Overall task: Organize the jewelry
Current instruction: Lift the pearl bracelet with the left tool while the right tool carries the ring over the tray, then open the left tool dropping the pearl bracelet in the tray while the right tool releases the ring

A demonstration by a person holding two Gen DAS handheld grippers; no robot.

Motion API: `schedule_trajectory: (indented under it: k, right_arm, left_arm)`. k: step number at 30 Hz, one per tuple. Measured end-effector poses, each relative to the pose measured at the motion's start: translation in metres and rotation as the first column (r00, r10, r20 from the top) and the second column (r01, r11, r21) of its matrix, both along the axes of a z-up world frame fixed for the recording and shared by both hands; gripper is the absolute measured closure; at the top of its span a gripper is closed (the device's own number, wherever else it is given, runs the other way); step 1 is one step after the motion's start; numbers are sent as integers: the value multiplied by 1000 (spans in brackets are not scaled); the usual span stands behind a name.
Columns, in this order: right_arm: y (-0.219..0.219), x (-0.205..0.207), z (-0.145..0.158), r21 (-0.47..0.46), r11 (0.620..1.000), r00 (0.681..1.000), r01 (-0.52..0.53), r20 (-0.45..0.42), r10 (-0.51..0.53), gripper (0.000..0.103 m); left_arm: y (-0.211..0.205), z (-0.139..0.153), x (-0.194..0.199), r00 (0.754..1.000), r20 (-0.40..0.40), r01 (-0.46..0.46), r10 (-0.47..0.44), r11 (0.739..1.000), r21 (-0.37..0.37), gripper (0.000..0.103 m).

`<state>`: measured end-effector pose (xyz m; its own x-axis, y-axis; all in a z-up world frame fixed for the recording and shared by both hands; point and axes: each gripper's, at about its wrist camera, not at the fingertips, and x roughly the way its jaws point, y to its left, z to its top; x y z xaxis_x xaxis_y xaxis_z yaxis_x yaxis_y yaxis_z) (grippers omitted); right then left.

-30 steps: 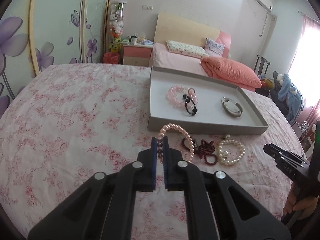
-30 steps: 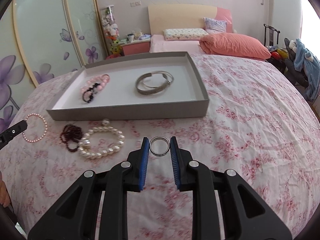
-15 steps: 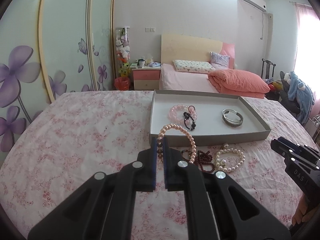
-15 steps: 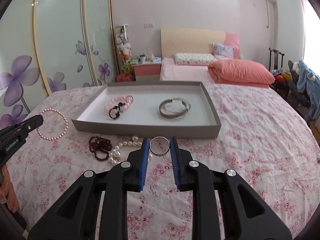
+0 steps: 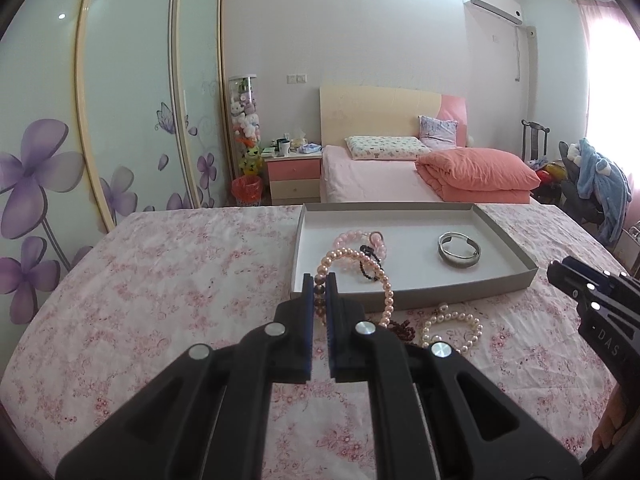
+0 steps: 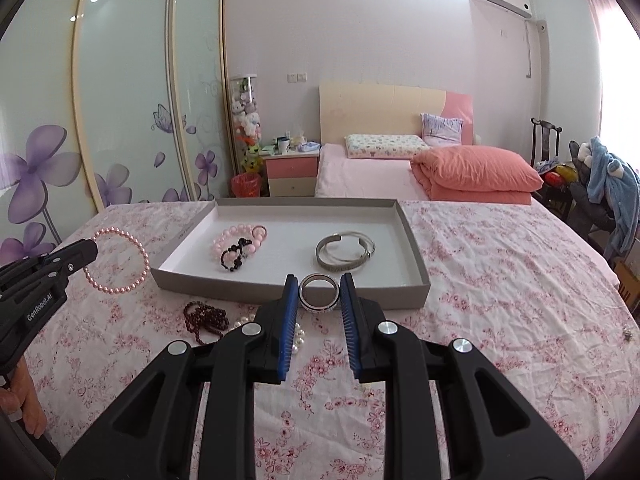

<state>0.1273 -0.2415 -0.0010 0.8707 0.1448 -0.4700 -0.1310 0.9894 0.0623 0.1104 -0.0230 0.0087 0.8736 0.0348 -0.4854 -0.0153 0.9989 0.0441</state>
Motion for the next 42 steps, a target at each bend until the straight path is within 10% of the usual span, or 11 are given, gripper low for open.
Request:
schedule_trajectory:
  k: [19, 42]
  right_arm:
    - [-6, 37, 38, 13, 999, 991, 42, 130, -43, 80]
    - [-1, 127, 10, 64, 998, 1000, 8, -30, -6, 80]
  left_arm:
    - [-14, 28, 44, 997, 74, 25, -26, 1000, 13, 96]
    - [-23, 0, 131, 998, -38, 55, -56, 998, -34, 96]
